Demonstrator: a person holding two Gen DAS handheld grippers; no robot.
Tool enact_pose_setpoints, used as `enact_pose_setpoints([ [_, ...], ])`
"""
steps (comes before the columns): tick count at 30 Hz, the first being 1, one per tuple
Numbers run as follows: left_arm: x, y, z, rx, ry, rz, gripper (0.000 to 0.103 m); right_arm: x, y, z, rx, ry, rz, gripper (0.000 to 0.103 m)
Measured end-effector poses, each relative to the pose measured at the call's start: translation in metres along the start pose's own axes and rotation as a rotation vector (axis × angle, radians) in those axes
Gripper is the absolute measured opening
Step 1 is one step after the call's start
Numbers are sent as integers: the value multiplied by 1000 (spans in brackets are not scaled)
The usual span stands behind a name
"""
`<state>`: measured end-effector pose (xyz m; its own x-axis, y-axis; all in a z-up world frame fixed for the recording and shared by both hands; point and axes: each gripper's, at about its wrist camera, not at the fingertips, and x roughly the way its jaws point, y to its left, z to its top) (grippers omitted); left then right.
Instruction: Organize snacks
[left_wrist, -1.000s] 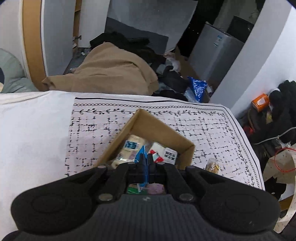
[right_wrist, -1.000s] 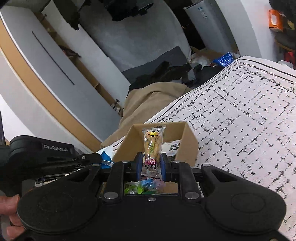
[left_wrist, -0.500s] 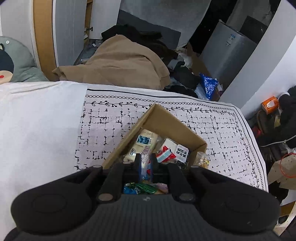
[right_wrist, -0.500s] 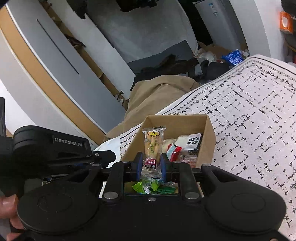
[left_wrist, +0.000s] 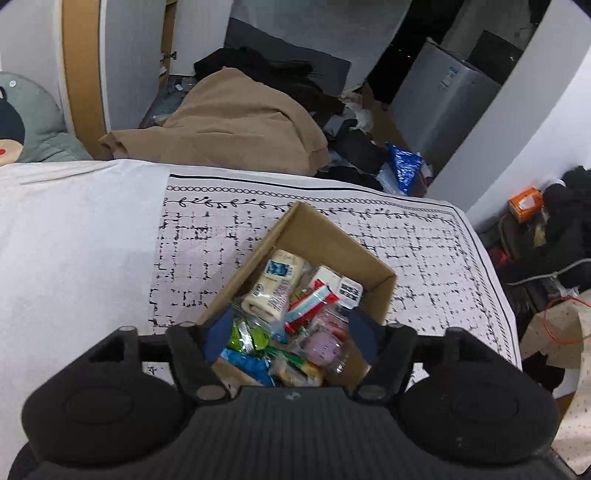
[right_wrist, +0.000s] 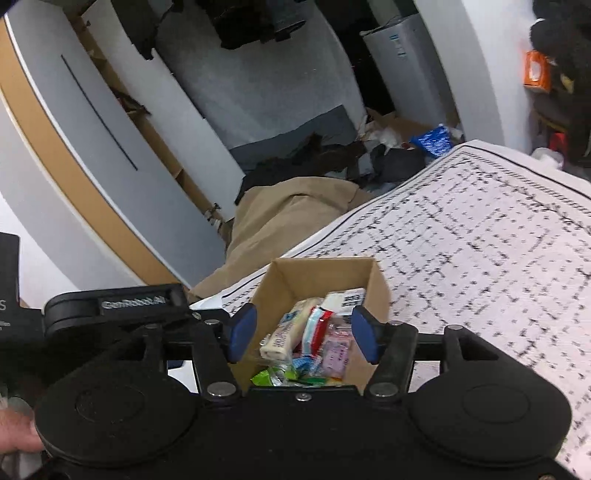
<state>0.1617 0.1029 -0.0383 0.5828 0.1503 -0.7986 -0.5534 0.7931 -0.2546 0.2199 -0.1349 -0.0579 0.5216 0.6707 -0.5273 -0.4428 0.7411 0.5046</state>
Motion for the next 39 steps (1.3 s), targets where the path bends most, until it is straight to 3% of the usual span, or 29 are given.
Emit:
enact_pose_setpoints([
  [5, -15, 0, -2, 9, -7, -30, 90, -15, -3, -1, 19, -2, -35, 61],
  [16, -56, -6, -11, 99, -12, -83, 95, -62, 7, 2, 35, -58, -89, 96],
  [22, -79, -8, -21, 124, -20, -138, 97, -92, 7, 0, 48, -98, -128, 103],
  [25, -90, -9, -27, 139, -31, -156, 103, -105, 10, -1, 43, -110, -143, 103],
  [39, -139, 2, -45, 183, -88, -222, 103, -149, 30, -15, 5, -131, -151, 103],
])
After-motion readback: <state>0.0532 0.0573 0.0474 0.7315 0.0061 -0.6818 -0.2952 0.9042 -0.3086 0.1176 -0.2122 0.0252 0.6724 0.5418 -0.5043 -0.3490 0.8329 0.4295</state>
